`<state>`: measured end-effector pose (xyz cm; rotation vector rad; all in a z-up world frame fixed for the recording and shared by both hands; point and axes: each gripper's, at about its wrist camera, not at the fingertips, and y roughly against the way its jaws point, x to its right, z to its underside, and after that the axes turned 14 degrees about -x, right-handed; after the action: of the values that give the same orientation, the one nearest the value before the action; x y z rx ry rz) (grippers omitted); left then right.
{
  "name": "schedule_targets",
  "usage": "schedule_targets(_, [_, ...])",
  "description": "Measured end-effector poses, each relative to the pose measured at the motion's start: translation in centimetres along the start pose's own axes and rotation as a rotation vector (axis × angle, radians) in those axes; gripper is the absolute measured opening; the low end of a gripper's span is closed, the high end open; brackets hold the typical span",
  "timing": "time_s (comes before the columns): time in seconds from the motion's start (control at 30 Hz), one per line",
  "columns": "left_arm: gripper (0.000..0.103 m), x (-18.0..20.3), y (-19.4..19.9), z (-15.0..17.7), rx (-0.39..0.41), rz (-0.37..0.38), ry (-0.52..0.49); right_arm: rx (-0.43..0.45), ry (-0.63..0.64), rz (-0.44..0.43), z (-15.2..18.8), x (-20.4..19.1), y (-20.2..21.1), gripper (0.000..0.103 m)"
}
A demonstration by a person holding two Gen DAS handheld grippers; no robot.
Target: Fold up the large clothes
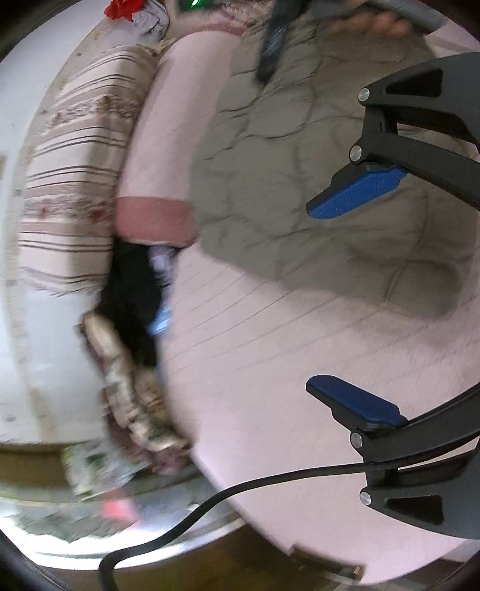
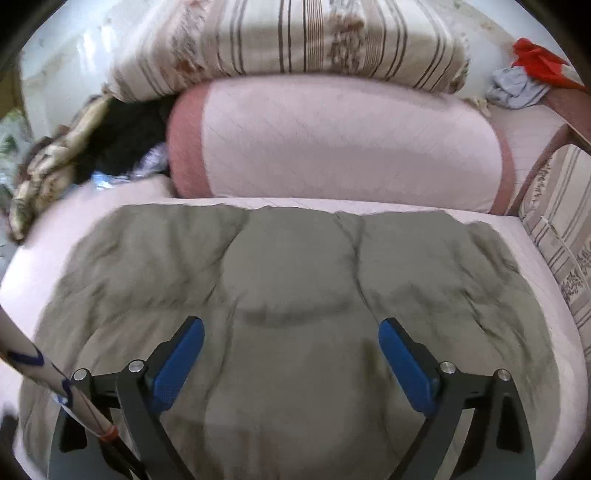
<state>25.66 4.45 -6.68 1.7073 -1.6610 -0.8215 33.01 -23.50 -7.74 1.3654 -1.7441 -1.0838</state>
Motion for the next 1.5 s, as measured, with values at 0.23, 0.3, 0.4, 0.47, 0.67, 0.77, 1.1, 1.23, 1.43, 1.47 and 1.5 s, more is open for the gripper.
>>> schedule_targets(0.23, [0.091,-0.6,6.0,1.0,0.143,-0.071,0.043,0.033,-0.033,-0.031,11.8,6.1,6.5,0.098])
schedule_targets(0.3, [0.091,-0.6,8.2,1.9,0.18,-0.078,0.065,0.018,-0.078,0.001,15.2,8.5,7.2,0.098])
schedule_targets(0.4, [0.091,0.1,10.9,4.0,0.202,-0.114,0.066,0.003,-0.113,0.062,19.9,11.4,7.9,0.098])
schedule_targets(0.47, [0.092,0.8,12.2,5.1,0.194,-0.113,0.052,0.011,-0.119,0.104,21.9,12.2,8.5,0.098])
schedule_targets(0.67, [0.094,1.1,15.8,8.1,0.183,0.0,0.084,0.037,-0.194,0.144,25.7,14.0,9.4,0.098])
schedule_targets(0.77, [0.095,1.4,17.6,9.8,0.178,0.009,0.074,0.038,-0.211,0.122,25.8,13.9,9.2,0.098])
schedule_targets(1.1, [0.096,2.9,18.7,13.1,0.073,0.034,0.025,0.102,-0.17,0.124,25.9,12.4,10.2,0.098])
schedule_targets(1.23, [0.096,4.5,18.3,14.0,0.043,0.011,-0.022,0.116,-0.155,0.098,26.0,11.9,10.8,0.098])
schedule_targets(1.43, [0.096,6.7,17.6,15.2,0.021,-0.011,-0.094,0.128,-0.111,0.123,25.8,11.1,10.8,0.098])
schedule_targets(1.47, [0.096,7.0,17.5,15.2,0.021,-0.017,-0.106,0.123,-0.109,0.106,25.9,11.0,10.7,0.098])
schedule_targets(1.5, [0.096,7.4,17.6,15.3,0.024,-0.018,-0.118,0.121,-0.106,0.106,25.9,11.0,10.6,0.098])
